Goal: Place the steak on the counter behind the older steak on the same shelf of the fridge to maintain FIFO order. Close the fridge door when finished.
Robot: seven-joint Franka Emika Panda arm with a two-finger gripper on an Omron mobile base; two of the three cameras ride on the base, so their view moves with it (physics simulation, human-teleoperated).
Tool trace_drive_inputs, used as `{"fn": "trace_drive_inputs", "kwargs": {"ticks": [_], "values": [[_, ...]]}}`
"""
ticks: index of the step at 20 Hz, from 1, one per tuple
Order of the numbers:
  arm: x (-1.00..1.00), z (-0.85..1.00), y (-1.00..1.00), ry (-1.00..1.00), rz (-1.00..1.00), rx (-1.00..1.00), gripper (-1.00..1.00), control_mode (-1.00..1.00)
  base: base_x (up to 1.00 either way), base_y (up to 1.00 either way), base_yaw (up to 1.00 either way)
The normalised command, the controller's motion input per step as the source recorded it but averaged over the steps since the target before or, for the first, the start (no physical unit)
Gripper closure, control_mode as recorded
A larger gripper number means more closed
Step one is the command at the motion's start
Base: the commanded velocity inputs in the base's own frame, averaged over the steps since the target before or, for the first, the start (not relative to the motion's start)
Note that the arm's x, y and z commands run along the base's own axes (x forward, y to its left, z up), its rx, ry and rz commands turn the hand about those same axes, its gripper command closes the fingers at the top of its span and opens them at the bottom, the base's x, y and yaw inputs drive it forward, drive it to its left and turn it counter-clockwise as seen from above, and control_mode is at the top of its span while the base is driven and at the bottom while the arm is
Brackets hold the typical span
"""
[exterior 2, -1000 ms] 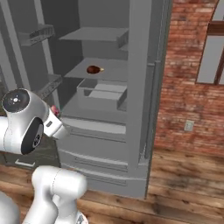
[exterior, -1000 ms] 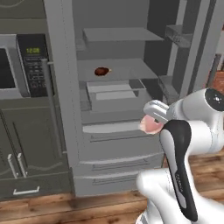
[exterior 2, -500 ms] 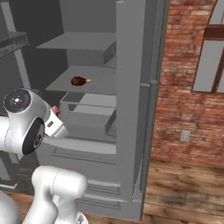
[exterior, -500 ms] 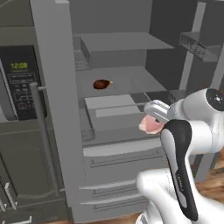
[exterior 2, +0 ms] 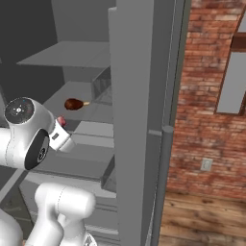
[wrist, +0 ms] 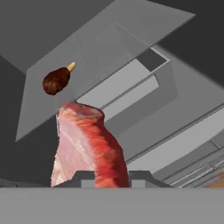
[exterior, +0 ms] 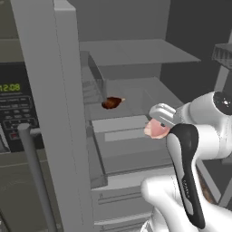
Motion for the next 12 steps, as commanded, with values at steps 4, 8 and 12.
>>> {"fn": "trace_drive_inputs", "kwargs": {"ticks": [4, 8, 12], "values": [[0.00, 0.00, 0.00, 0.00, 0.00, 0.00, 1.00, 1.00, 0.77, 0.18, 0.00], [0.12, 0.03, 0.00, -0.04, 0.00, 0.00, 1.00, -1.00, 0.45, 0.04, 0.00], [0.51, 0.21, 0.00, -0.26, -0.02, 0.00, 1.00, -1.00, 0.00, 0.00, 0.00]]}}
